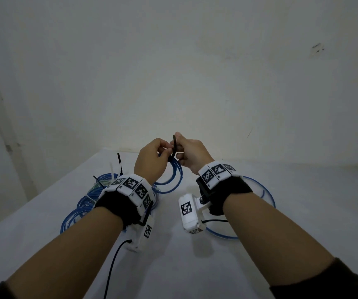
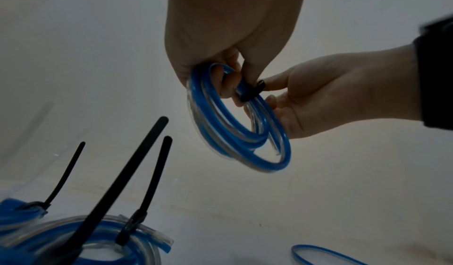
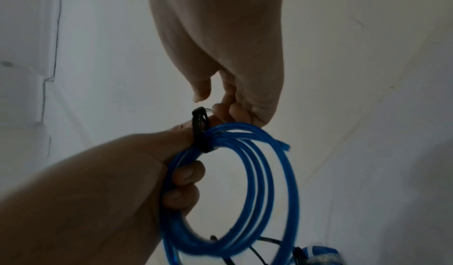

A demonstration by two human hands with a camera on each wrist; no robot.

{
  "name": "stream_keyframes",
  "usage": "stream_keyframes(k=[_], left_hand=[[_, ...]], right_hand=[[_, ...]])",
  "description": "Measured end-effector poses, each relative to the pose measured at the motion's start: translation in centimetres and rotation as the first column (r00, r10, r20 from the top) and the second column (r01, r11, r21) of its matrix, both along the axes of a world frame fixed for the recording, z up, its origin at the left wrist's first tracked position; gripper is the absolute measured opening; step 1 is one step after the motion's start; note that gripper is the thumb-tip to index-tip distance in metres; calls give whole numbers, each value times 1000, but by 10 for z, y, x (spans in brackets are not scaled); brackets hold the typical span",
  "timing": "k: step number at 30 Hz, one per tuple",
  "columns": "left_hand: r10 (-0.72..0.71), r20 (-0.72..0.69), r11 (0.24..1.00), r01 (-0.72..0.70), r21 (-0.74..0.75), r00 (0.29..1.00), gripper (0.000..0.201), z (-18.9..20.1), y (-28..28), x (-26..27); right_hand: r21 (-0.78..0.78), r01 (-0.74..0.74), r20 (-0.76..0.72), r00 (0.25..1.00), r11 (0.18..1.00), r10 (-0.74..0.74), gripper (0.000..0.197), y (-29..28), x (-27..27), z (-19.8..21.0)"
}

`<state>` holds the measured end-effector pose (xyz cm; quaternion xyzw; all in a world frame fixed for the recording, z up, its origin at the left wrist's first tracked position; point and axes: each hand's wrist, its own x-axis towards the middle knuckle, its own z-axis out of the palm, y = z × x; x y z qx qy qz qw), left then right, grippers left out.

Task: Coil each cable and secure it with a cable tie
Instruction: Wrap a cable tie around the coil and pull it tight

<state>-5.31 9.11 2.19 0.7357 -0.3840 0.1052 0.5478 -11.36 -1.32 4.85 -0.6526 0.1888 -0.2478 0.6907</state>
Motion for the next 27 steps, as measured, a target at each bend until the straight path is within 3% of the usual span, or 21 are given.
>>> stream_keyframes(k=[5,14,17,21,27], left_hand=[[-4,-19,1000,4,-7,1000,6,0,-2,1],[-83,29,995,81,56,996,14,-1,-3,-5],[-37,19,999,37,32,999,14,1,-2,-2],[28,-49,999,-29,-16,998,12,-1,0,5],[-33,-2,999,33,24,999,15,-4,0,2]], right_hand=[[-66,-13,38,999,998,16,17,1,-3,-7],[-142,266,39,964,953,-263,24,-2,10,-7],[-105,170,76,984,980,-162,17,0,3,-5],[-101,-20,10,1000,995,21,28,2,-4,-6],[-106,54,29,998,993,-52,14,7,0,-9]])
